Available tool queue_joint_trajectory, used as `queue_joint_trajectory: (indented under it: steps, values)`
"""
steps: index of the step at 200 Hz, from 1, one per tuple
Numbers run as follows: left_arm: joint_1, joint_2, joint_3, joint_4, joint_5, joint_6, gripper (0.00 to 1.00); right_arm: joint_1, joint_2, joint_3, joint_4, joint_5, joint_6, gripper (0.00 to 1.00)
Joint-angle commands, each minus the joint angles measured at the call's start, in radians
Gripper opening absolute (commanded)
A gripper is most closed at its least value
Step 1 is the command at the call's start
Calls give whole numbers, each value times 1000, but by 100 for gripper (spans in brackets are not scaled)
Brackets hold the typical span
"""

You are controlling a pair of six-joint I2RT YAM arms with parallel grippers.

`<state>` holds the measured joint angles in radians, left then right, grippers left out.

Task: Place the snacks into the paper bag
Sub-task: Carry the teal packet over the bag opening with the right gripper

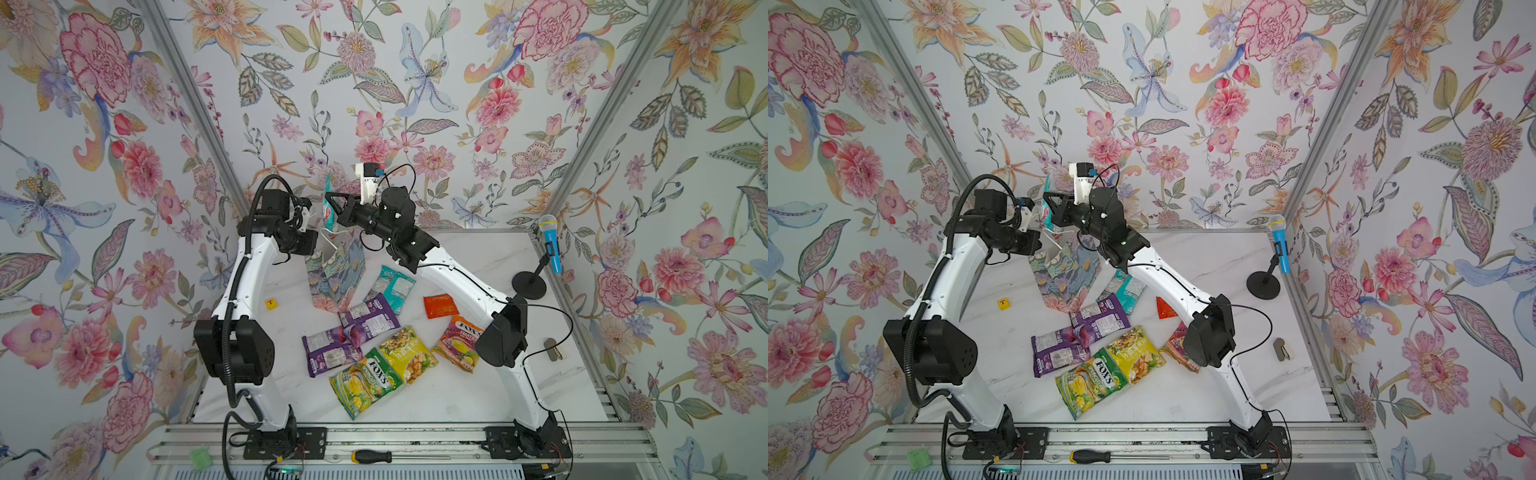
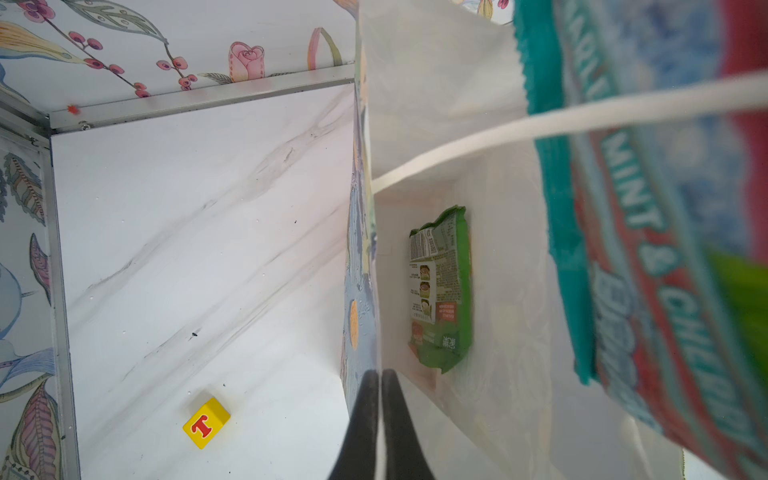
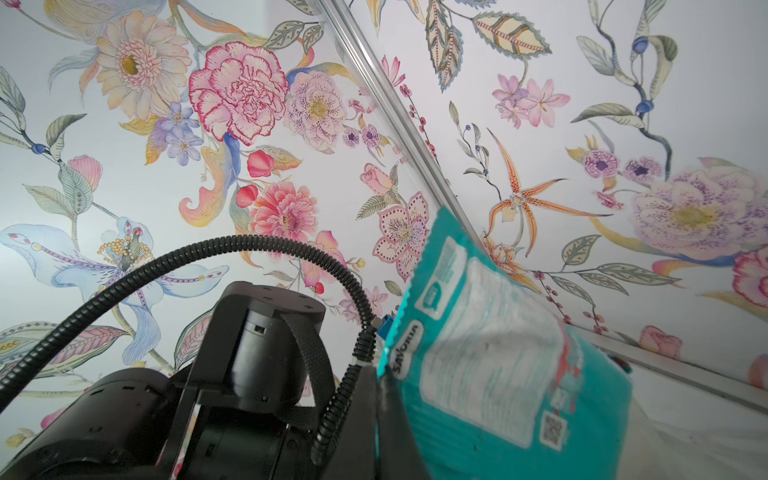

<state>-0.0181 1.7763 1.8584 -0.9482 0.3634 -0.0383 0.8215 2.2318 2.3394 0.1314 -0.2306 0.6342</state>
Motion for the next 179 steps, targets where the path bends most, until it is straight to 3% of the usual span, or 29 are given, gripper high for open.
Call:
queue_joint_trajectory:
  steps: [1, 80, 179]
  values:
    - [6, -23, -19, -14, 3, 3, 0, 5, -65, -6, 22, -22, 28, 0]
    - [7, -24, -19, -14, -6, 2, 0, 5, -167, -178, 22, 27, 66, 0]
    - [5, -26, -22, -12, -6, 2, 0, 20, -190, -220, 28, 22, 118, 0]
